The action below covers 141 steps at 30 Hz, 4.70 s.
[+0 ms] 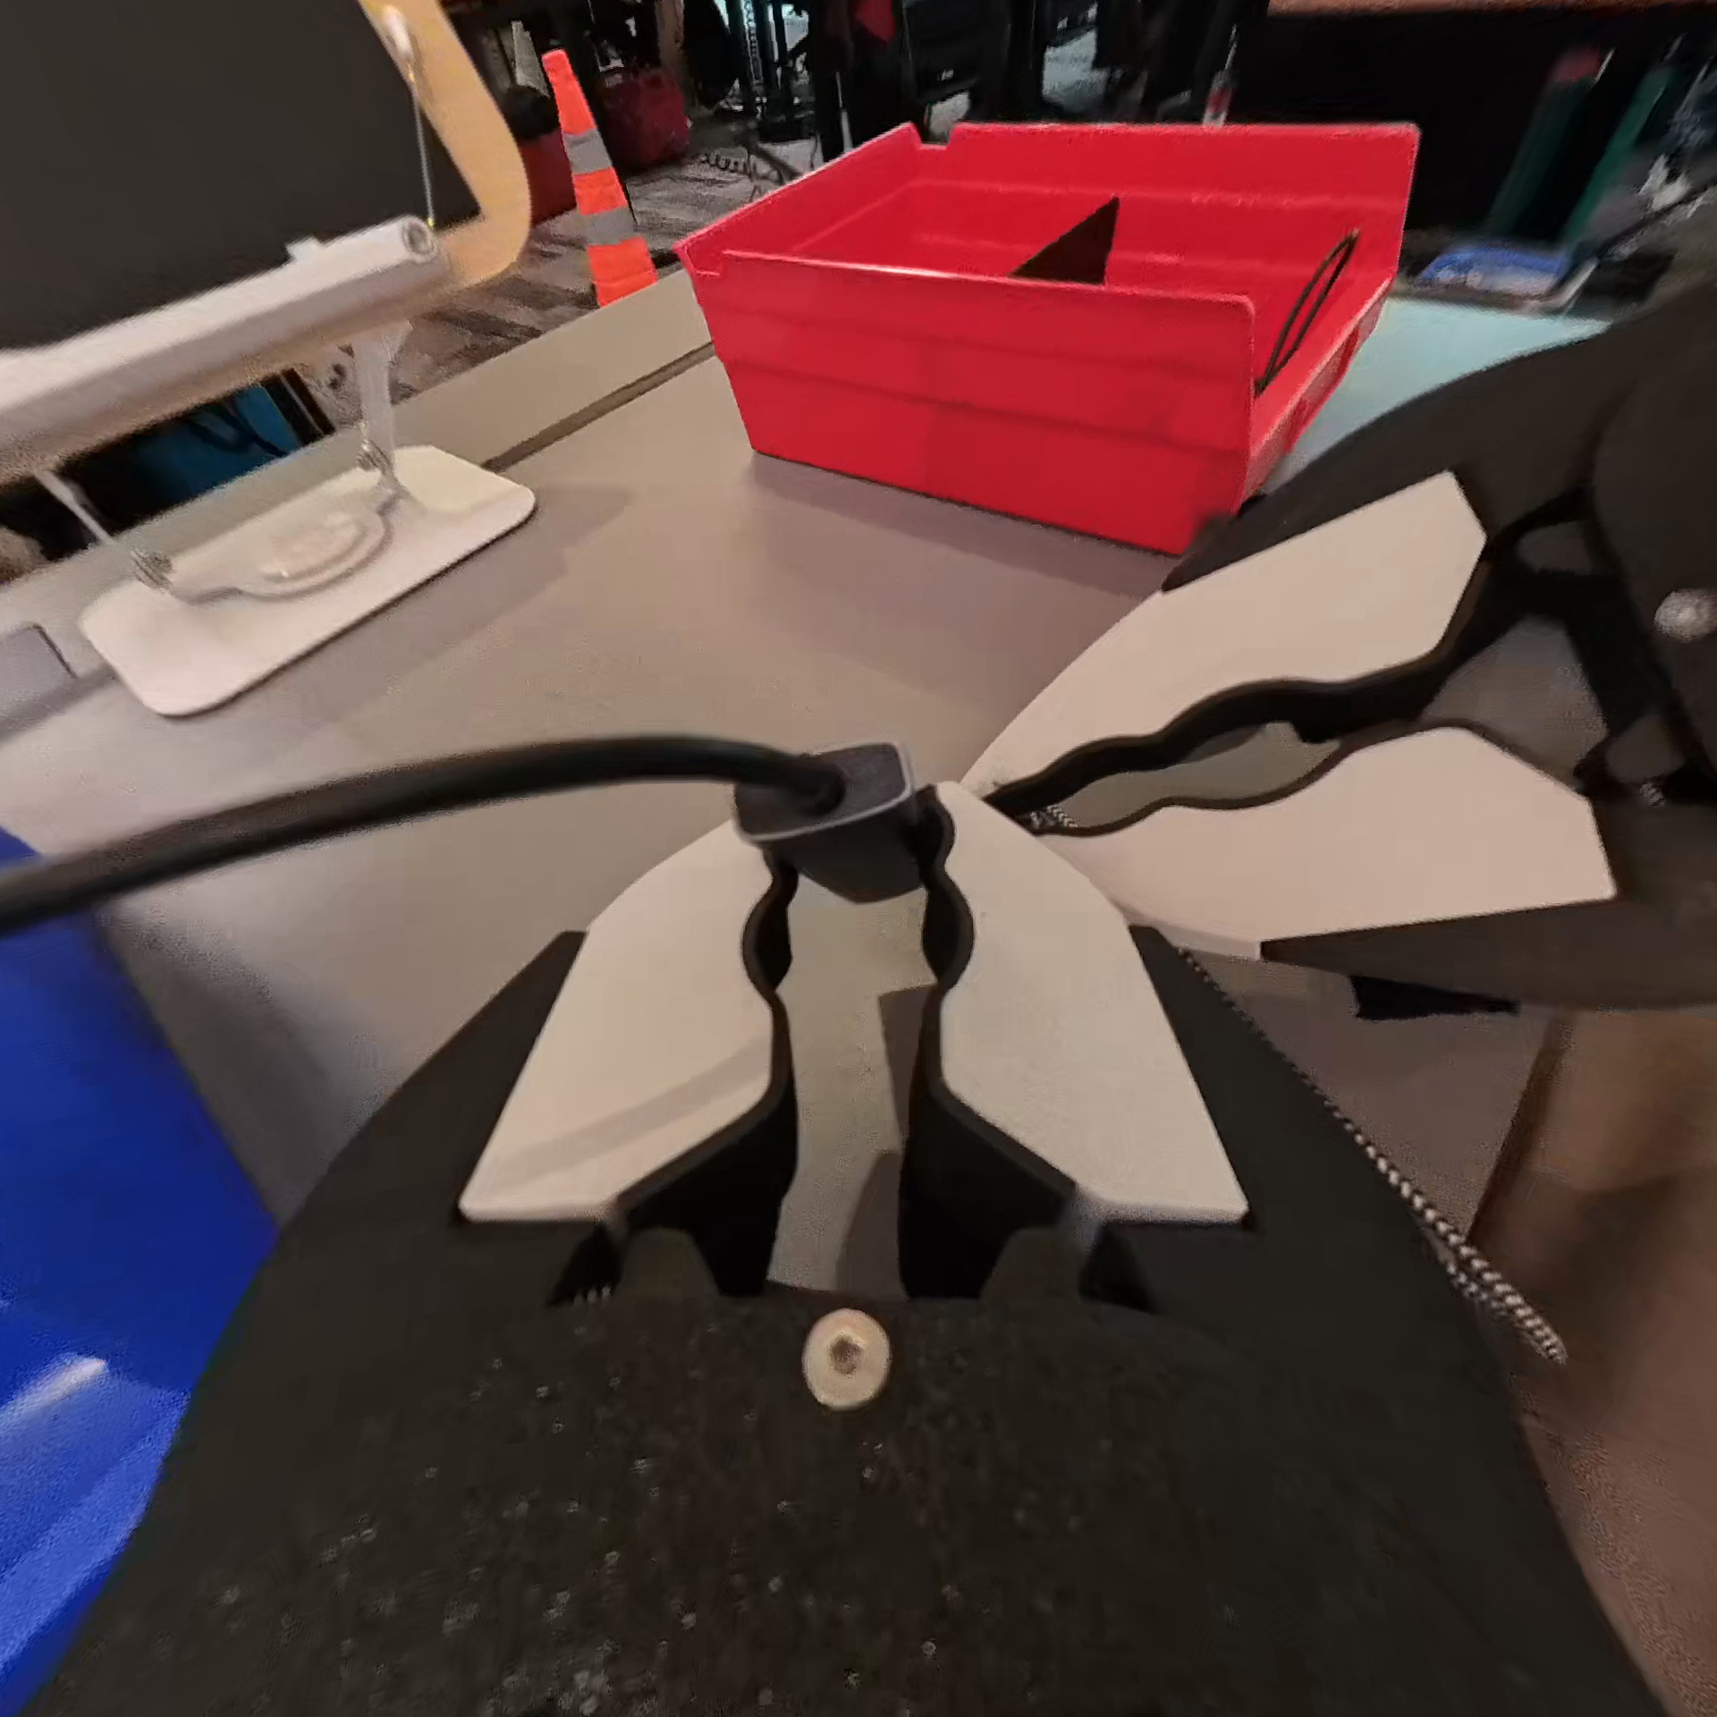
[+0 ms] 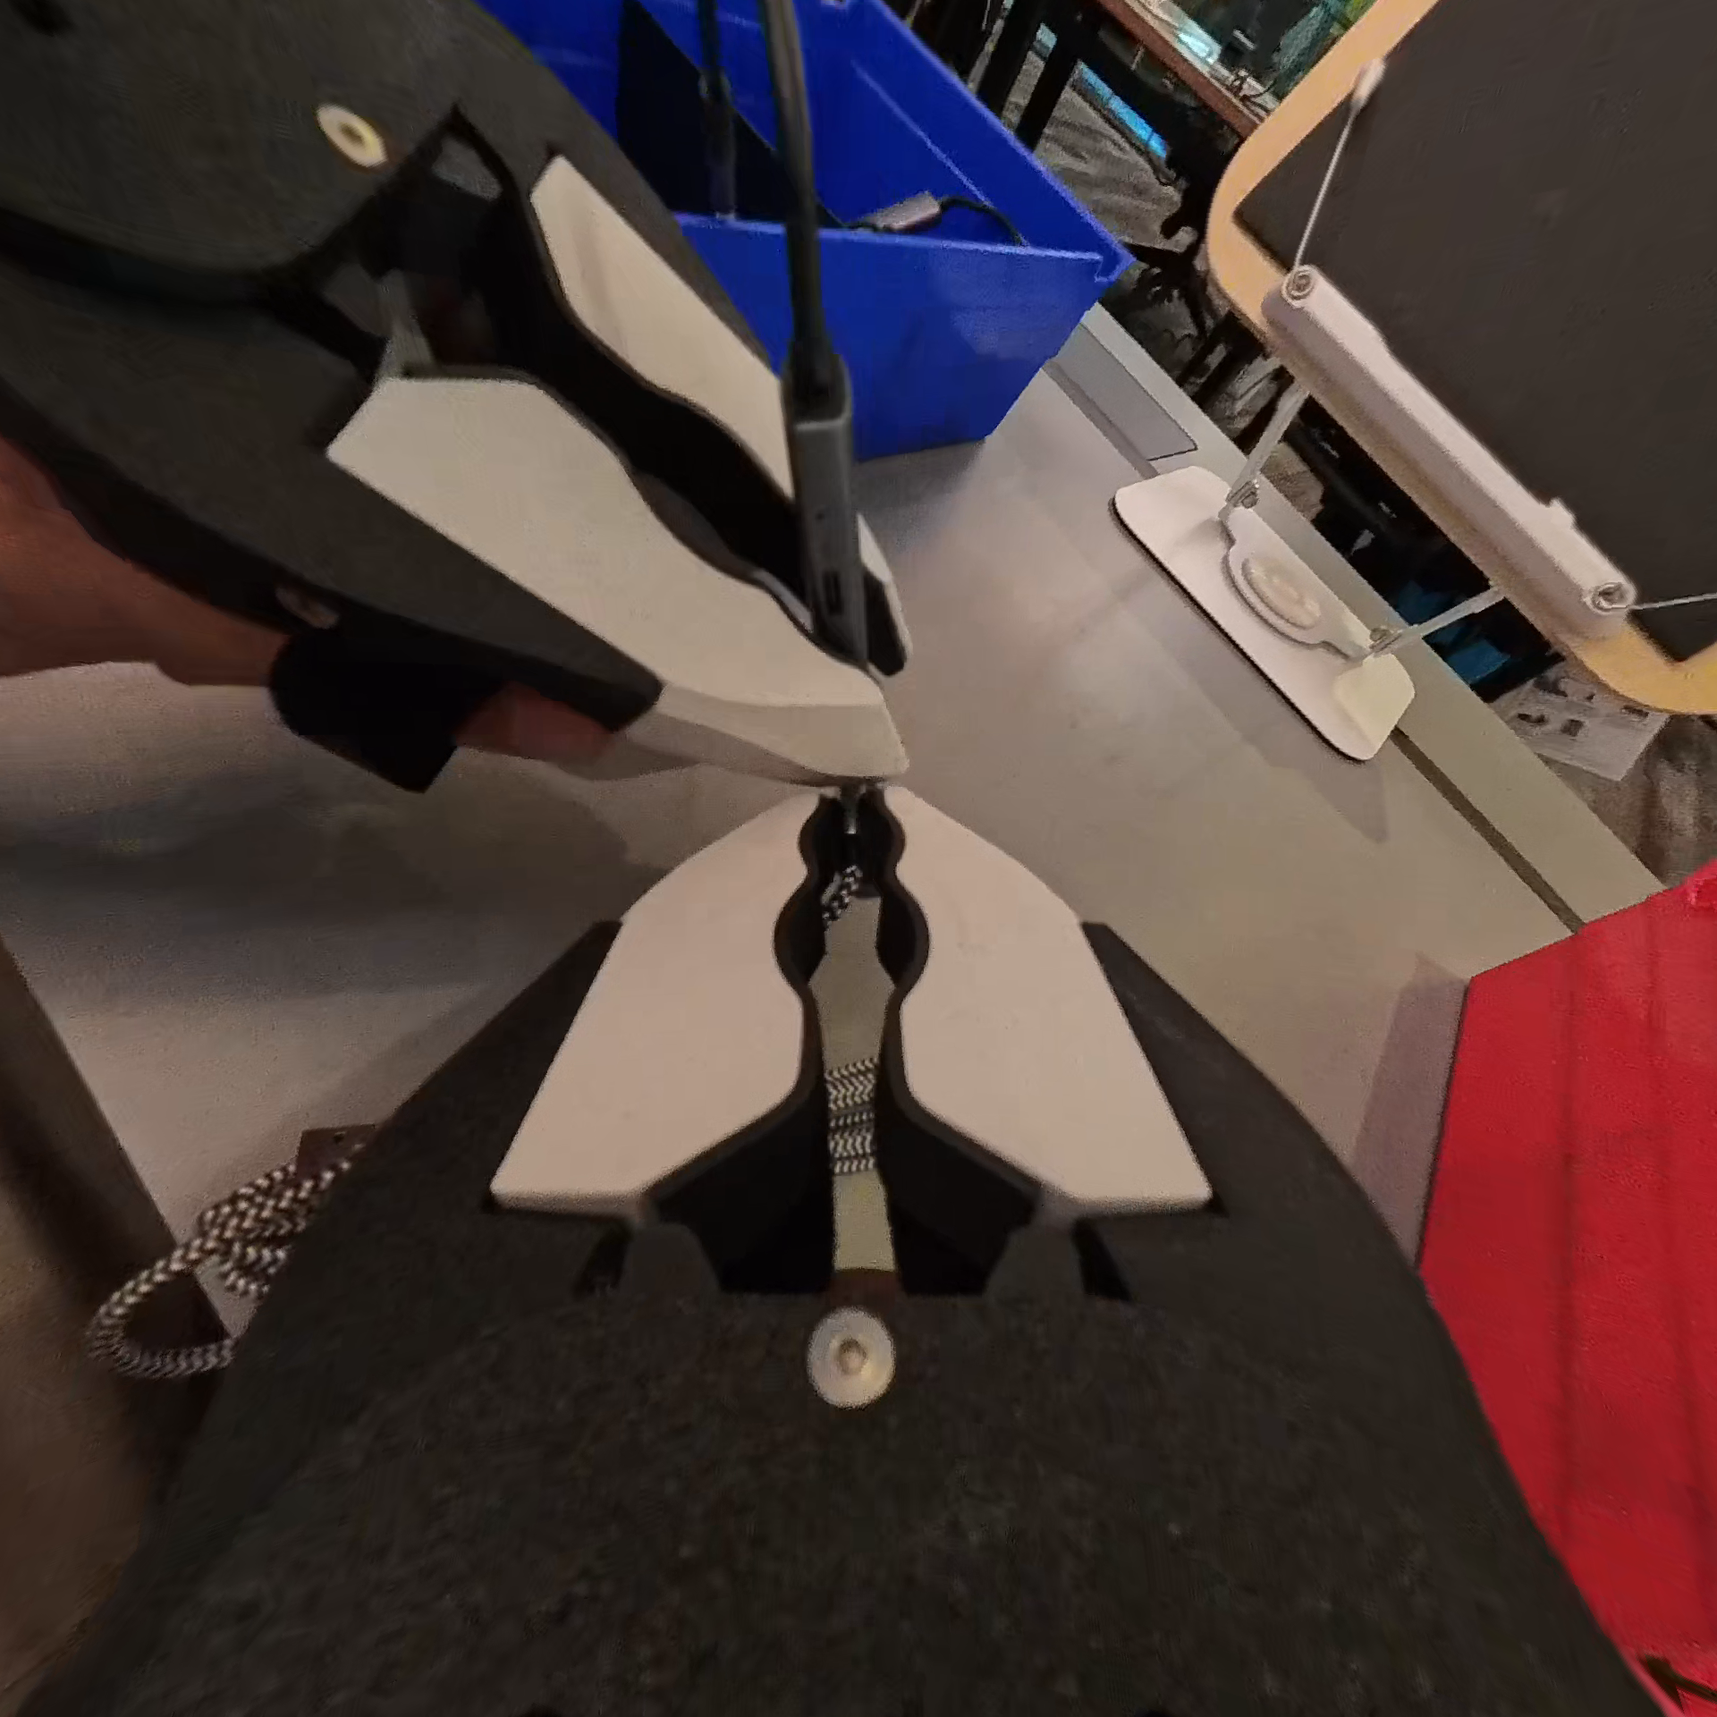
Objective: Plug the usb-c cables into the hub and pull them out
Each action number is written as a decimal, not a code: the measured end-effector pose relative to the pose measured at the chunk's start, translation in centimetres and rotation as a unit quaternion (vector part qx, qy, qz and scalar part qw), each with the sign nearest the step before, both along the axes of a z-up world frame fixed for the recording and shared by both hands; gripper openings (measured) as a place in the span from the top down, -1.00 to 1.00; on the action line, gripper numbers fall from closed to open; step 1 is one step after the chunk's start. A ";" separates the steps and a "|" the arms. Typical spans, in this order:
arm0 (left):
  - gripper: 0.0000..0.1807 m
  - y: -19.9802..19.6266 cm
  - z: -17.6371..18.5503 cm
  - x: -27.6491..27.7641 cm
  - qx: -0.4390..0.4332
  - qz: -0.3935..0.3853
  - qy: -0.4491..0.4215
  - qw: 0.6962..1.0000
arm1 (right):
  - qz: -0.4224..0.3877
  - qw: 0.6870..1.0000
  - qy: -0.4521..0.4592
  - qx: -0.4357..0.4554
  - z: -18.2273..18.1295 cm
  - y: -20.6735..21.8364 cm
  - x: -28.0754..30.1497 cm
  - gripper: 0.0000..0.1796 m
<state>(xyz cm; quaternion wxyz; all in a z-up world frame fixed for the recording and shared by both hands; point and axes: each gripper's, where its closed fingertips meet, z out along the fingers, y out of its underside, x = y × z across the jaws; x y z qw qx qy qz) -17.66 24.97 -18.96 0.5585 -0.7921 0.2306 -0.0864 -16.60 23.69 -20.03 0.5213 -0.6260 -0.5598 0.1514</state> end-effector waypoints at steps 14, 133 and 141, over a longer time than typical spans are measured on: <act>0.73 -1.7 0.8 4.0 0.013 -0.018 0.052 0.998 | 0.032 0.998 -0.016 0.054 0.8 -1.5 4.3 0.94; 0.75 -2.1 -1.4 3.1 0.034 -0.059 0.098 0.993 | -0.237 0.859 -0.382 -0.245 -8.4 28.4 29.0 0.96; 0.75 -2.0 -0.3 2.4 0.046 -0.052 0.055 0.996 | -0.290 0.875 -0.339 -0.189 -3.2 27.9 29.2 0.50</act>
